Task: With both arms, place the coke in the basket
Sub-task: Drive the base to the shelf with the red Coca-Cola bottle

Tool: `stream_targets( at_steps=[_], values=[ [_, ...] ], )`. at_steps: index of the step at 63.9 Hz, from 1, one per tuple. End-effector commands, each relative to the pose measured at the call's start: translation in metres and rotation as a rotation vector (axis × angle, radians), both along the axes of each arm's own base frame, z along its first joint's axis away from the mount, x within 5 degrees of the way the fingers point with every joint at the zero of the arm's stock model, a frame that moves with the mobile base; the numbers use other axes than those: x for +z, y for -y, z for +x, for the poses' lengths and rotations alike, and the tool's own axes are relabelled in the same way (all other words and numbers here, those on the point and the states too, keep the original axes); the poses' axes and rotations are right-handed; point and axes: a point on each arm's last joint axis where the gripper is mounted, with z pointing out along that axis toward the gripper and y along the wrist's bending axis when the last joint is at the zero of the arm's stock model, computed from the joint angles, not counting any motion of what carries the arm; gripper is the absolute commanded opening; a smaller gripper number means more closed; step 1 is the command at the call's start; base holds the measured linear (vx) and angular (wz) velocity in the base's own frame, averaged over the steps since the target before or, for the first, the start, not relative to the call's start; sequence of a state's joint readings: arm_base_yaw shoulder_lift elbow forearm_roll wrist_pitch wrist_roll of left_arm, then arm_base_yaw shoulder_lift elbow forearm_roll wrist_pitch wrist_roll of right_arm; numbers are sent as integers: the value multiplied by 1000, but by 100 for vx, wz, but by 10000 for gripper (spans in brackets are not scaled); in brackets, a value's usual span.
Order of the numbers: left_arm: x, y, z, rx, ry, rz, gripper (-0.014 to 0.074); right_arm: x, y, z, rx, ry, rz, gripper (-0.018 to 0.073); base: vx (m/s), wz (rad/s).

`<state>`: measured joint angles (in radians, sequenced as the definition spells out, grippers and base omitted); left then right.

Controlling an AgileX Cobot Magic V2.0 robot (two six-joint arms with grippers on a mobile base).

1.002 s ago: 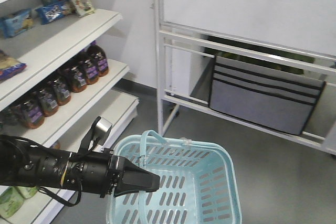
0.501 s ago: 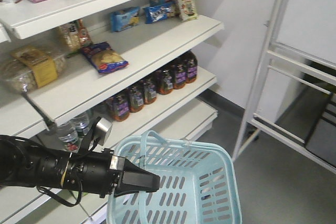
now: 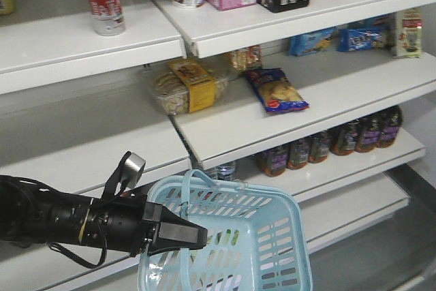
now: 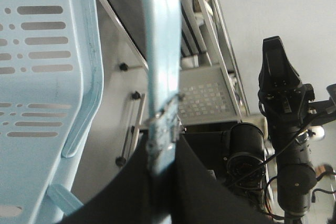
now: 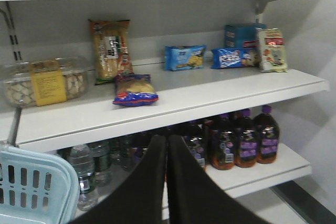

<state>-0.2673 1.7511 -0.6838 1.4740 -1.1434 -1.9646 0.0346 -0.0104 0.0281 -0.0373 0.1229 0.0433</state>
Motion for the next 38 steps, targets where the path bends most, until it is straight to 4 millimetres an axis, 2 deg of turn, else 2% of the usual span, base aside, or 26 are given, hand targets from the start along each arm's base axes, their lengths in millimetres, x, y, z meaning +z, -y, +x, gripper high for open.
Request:
stream_targets(
  at_steps=[1, 38],
  values=[
    [35, 5, -9, -94, 35, -242, -6, 4, 0, -1, 0, 85, -8, -9, 13, 59],
    [35, 5, -9, -94, 35, -242, -6, 4, 0, -1, 0, 85, -8, -9, 11, 56]
  ],
)
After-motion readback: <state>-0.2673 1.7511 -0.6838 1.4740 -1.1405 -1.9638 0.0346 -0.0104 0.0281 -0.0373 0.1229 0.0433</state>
